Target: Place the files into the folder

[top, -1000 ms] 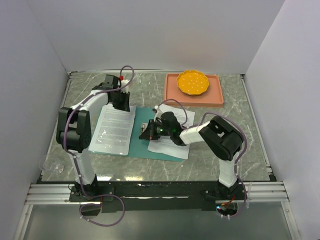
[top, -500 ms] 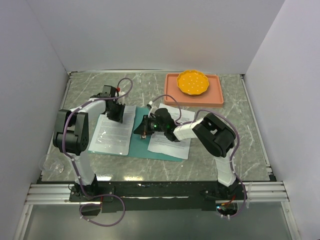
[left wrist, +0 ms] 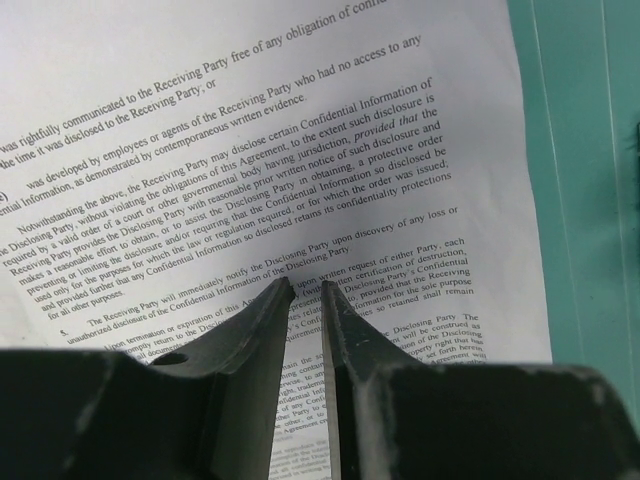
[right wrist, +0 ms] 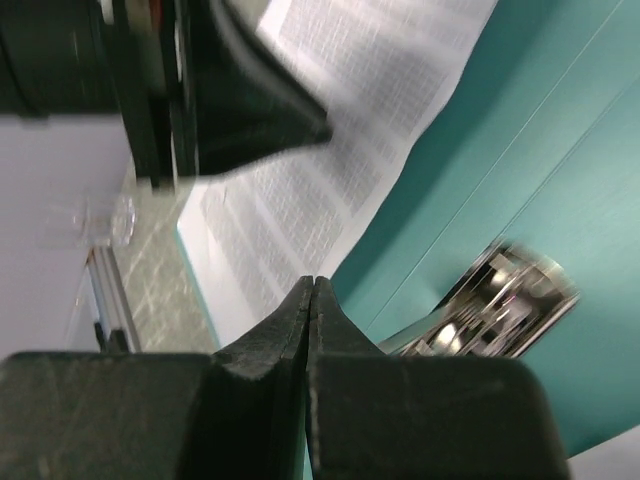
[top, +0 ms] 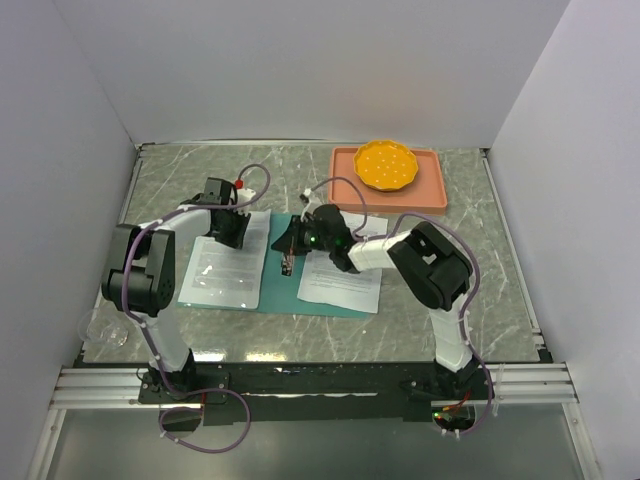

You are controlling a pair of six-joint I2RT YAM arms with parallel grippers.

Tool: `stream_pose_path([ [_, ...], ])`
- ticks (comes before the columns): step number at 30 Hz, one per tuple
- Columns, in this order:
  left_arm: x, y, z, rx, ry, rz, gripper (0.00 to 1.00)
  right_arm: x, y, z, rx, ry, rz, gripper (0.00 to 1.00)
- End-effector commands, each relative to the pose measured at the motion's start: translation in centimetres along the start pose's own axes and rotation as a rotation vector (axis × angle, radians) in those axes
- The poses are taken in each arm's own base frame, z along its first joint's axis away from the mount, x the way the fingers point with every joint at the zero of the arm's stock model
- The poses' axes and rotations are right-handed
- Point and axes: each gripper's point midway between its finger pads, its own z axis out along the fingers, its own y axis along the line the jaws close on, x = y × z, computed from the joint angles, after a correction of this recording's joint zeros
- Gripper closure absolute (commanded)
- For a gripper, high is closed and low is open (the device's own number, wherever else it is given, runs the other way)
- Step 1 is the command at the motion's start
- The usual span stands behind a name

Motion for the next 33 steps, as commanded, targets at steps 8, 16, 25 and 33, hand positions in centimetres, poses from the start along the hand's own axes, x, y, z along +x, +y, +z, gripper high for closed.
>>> stream_pose_path([
  [8,2.0,1.3,-0.2,-0.059,0.058,0.084,0.73,-5.3,-1.3,1.7,0.002,-0.047,-0.024,0.87],
  [16,0.4,1.3,-2.3,-0.066,0.025,0.095,0.73,-7.9,-0.3,-2.3,0.098,-0.078,-0.066,0.46],
  [25,-2.0,0.7,-6.7,-0.061,-0.059,0.119,0.73,-8.6,-3.2,-14.2,0.419,-0.161,-0.001,0.07],
  [33,-4.5,-1.9,-9.0,0.055,-0.114,0.067,0.72,-1.8,-11.2,-22.3,0.850,0.009,0.218,0.24],
])
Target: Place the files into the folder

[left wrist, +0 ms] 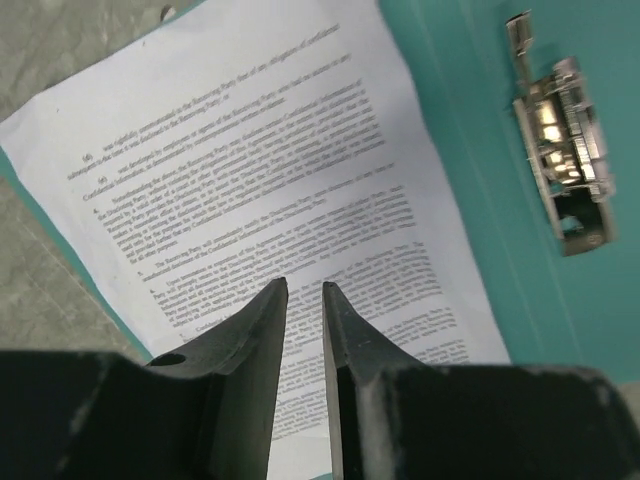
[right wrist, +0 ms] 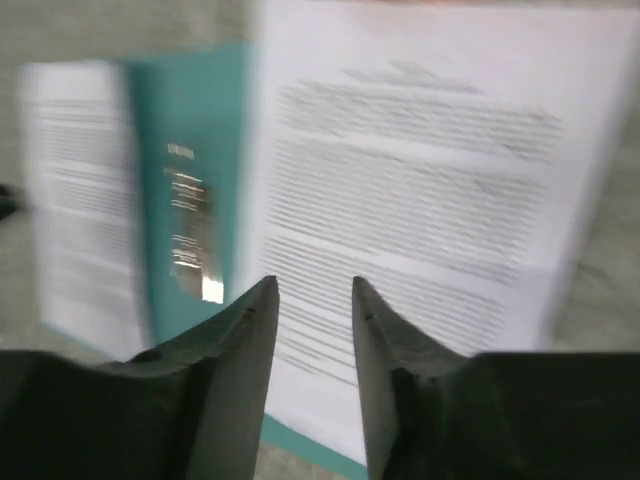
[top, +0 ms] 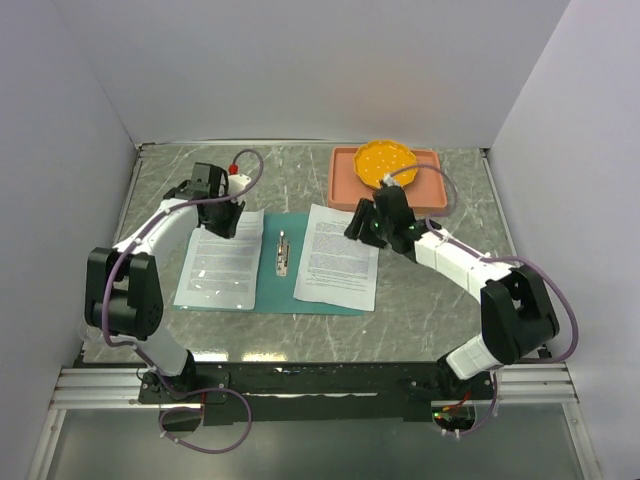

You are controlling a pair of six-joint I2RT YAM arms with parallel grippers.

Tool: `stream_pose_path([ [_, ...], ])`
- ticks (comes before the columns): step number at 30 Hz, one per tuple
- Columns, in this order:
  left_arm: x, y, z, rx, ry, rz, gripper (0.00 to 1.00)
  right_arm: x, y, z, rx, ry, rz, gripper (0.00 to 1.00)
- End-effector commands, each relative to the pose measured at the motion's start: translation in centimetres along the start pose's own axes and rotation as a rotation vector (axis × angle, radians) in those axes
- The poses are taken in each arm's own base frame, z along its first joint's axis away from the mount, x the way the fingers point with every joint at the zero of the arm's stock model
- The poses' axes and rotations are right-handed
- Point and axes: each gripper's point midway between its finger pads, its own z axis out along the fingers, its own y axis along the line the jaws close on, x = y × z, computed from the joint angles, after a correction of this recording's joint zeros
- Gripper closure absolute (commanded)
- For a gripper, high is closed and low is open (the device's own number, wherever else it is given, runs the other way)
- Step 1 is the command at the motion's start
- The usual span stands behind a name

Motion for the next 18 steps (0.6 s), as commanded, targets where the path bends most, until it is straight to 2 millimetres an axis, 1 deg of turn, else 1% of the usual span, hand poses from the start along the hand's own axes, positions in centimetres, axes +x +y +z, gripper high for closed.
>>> stream_pose_path([
  [1,-2.5,-1.9,-1.7,0.099,-0.056,-0.040,0.72,5.4,-8.0,-2.1,0.297,0.152,0.055,0.11],
  [2,-3.2,-2.6,-1.6,0.130,-0.064,-0.049,0.72,5.7,-8.3,-2.3,0.293,0.152,0.071,0.08],
  [3,-3.3,-3.1,-1.4,0.153,-0.057,-0.056,0.72,5.3,-8.0,-2.1,0.259,0.121,0.092,0.03],
  [4,-3.4,-3.6,-0.8,0.171,-0.045,-0.062,0.72,5.7,-8.5,-2.8,0.242,0.112,0.112,0.01],
  [6,-3.6,-4.6,-0.1,0.204,-0.040,-0.069,0.72,5.3,-8.7,-3.0,0.216,0.075,0.133,0.01],
  [7,-3.9,-4.9,0.7,0.210,-0.042,-0.068,0.72,5.5,-8.9,-3.3,0.206,0.088,0.143,0.01],
  [9,-4.4,-5.7,1.3,0.224,-0.048,-0.061,0.72,5.7,-9.3,-3.3,0.219,0.116,0.124,0.01],
  [10,-4.7,-5.8,2.0,0.225,-0.051,-0.055,0.72,6.1,-9.8,-3.3,0.258,0.157,0.120,0.01],
  [11,-5.0,-6.6,2.3,0.235,-0.052,-0.045,0.72,6.3,-10.0,-3.1,0.271,0.170,0.116,0.01],
  [12,-5.2,-6.8,2.6,0.236,-0.053,-0.041,0.72,6.5,-10.2,-2.9,0.274,0.183,0.109,0.02],
  [13,-5.4,-6.8,3.2,0.225,-0.052,-0.036,0.72,6.8,-10.3,-2.6,0.273,0.191,0.112,0.10],
  [14,-5.7,-7.4,3.5,0.226,-0.058,-0.024,0.73,6.9,-10.1,-2.4,0.257,0.193,0.117,0.15],
  [16,-5.7,-7.6,4.2,0.223,-0.046,-0.012,0.73,7.5,-10.1,-2.1,0.245,0.208,0.133,0.25],
  [18,-5.5,-8.0,4.8,0.225,-0.038,-0.003,0.73,7.9,-10.1,-1.8,0.240,0.219,0.144,0.29],
])
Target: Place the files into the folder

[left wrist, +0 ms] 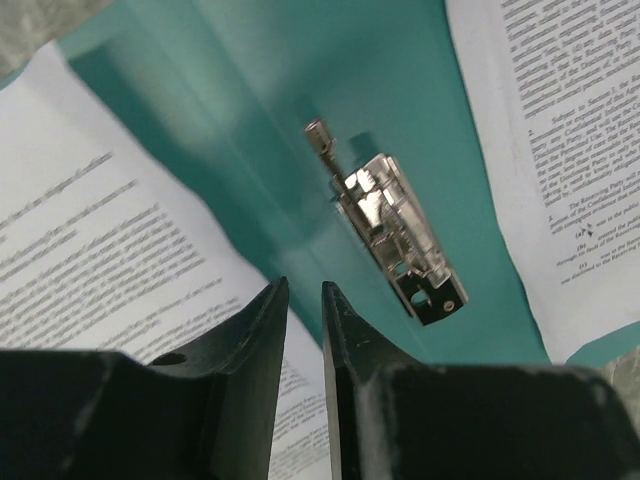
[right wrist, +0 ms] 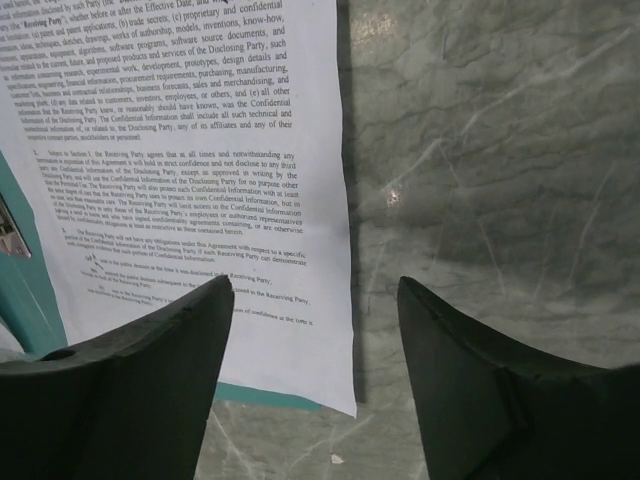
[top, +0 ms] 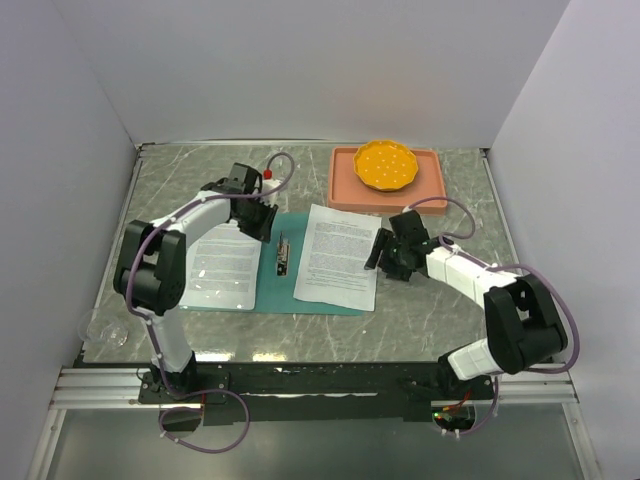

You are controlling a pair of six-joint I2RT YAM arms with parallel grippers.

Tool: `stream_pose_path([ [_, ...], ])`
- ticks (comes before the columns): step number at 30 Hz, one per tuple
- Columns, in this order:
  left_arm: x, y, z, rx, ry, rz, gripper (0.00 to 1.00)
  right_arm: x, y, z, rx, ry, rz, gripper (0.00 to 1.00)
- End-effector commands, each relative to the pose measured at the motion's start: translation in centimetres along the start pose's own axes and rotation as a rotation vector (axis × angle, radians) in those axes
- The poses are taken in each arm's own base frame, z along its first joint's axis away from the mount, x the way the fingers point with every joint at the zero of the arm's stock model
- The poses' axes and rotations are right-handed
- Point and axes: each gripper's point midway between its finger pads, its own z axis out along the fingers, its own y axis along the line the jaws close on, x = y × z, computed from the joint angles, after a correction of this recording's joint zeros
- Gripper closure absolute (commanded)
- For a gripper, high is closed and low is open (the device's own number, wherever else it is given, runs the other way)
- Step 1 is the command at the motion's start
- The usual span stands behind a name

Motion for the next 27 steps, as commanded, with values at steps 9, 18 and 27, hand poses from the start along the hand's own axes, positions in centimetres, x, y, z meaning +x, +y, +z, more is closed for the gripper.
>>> stream_pose_path([
  [9,-1.9,0.0,2.1,-0.027,-0.040,0.044,0.73,0.9,0.4,1.9,-0.026,0.042,0.062,0.45],
  [18,-0.4,-0.8,3.2,-0.020,-0.005,0.056,0.73,2.0,1.1,2.2,-0.084,0.040,0.092,0.64],
  [27,1.1,-1.4,4.1,-0.016,0.022,0.062,0.73,1.9,3.0,1.0,-0.207,0.027,0.006,1.00],
])
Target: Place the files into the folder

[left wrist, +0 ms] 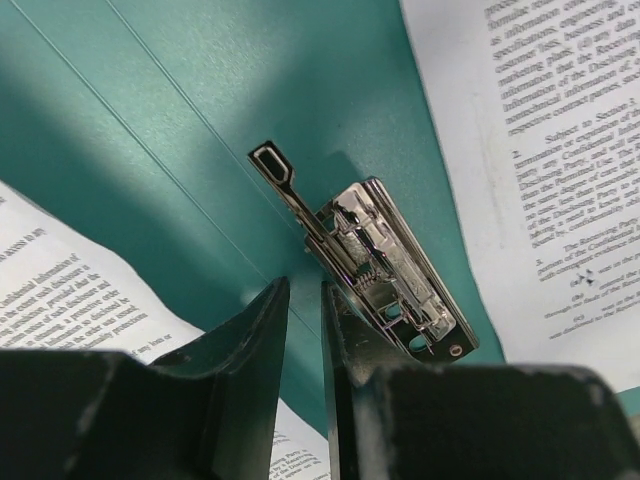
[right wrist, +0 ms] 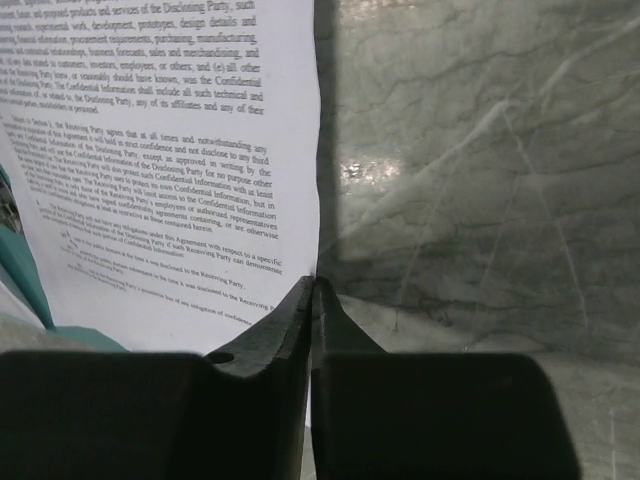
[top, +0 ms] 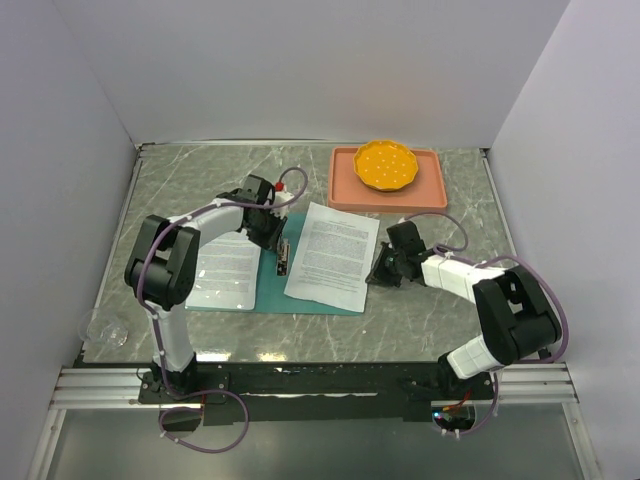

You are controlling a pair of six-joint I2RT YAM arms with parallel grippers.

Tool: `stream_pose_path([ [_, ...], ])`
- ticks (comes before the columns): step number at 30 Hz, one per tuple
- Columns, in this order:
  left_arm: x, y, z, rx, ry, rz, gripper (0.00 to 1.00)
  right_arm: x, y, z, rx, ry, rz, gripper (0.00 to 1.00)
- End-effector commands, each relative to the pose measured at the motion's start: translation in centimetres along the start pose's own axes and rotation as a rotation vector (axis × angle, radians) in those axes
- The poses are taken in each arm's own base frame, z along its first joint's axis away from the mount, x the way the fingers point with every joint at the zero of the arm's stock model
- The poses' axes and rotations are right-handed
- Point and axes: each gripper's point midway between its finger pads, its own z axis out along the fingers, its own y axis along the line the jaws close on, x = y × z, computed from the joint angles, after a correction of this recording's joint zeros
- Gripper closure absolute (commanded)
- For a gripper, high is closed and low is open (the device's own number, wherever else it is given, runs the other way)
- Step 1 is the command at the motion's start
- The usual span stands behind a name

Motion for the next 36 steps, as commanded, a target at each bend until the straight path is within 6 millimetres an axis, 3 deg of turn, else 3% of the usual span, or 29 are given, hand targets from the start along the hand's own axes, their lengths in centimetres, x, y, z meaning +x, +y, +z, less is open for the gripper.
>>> stream_pose_path([
  [1,-0.3,0.0,0.3,-0.005,-0.018,0.006,0.73,-1.1,2.7,-1.3,-0.118,-0.046,-0.077,1.00],
  [8,-0.2,-0.1,0.3,-0.006,-0.017,0.009,0.73,-0.6,4.3,-2.6,-0.154,-0.037,-0.249,1.00],
  [13,0.1,0.0,0.6,-0.008,-0.014,0.007,0.73,0.3,4.3,-2.5,-0.126,0.021,-0.355,1.00],
  [19,0.3,0.1,0.6,-0.017,-0.009,0.015,0.74,-0.1,4.9,-2.1,-0.124,0.052,-0.459,1.00],
  [36,0.2,0.3,0.3,-0.028,-0.015,0.029,0.74,-1.4,6.7,-1.3,-0.113,0.069,-0.559,1.00],
])
